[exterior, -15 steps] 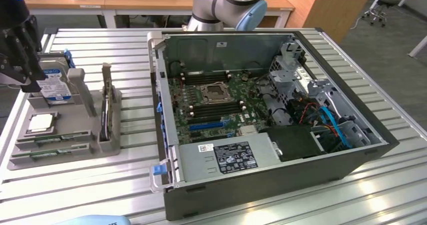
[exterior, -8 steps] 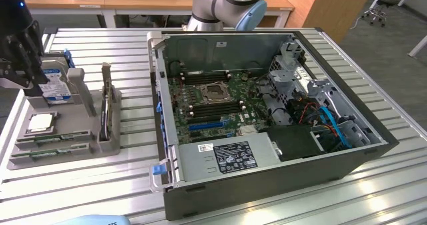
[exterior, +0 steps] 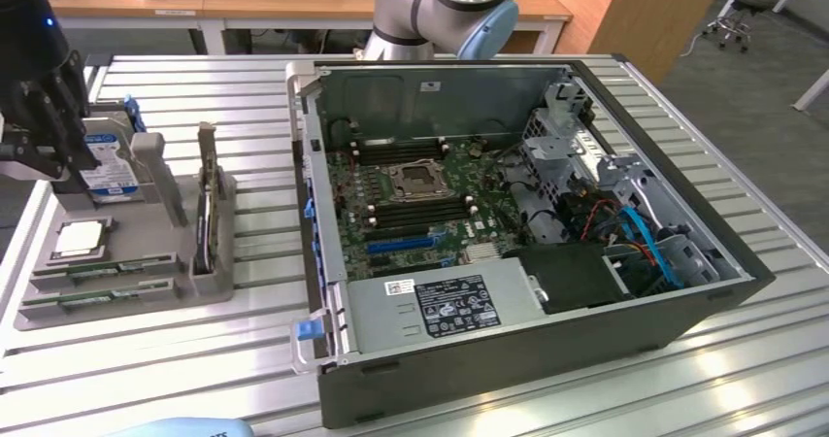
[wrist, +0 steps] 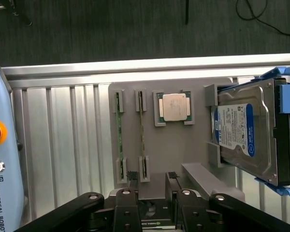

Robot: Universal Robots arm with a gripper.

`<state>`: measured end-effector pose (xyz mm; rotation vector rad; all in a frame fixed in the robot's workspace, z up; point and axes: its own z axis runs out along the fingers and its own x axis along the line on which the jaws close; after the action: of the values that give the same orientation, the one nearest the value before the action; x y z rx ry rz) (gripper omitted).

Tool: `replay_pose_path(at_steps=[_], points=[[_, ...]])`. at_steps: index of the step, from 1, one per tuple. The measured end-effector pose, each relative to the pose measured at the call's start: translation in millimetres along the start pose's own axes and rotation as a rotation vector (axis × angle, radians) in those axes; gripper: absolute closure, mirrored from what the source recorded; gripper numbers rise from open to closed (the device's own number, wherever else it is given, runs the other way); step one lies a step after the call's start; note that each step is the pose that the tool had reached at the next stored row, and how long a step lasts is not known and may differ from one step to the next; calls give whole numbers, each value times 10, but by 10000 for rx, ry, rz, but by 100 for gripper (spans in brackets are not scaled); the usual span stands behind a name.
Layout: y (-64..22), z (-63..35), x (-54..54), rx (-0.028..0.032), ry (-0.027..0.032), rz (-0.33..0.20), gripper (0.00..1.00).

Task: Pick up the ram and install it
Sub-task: 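Pick up the ram and move it above insertion slot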

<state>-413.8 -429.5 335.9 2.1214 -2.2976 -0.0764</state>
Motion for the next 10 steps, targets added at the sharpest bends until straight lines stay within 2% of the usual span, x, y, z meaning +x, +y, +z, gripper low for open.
replay_pose_path(at_steps=[10], points=[[-6,131,3,0,1,-5,65]])
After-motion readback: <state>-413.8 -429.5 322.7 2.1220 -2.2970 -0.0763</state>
